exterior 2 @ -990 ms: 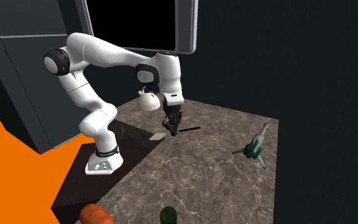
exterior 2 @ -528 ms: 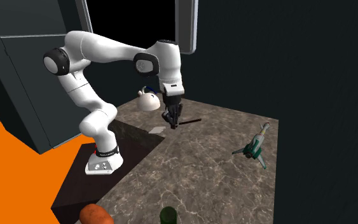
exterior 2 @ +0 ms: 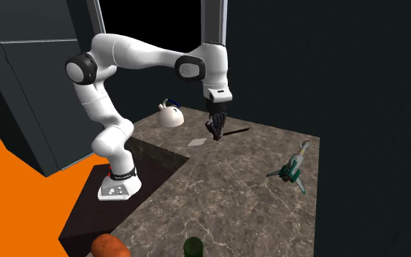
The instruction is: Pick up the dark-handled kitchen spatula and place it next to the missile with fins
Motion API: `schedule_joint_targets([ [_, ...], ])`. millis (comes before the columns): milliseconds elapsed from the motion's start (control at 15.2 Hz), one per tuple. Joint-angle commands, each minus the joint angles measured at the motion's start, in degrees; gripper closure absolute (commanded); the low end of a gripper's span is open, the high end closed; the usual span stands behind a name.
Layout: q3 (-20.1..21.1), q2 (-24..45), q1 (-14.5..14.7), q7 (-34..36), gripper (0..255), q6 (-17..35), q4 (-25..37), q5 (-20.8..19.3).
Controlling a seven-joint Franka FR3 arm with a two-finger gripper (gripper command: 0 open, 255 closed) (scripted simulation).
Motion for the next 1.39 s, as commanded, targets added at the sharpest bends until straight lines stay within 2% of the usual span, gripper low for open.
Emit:
schedule_joint_targets([
  [0,0.82,3.72,0.72,1.33,255,-0.10,3.74,0.58],
  [594,4.22,21.20,3.90,7.56,255,-3.64,24.52,1.82],
  [1320,4.22,21.04,3.92,7.77,255,4.89,15.83,1.76],
])
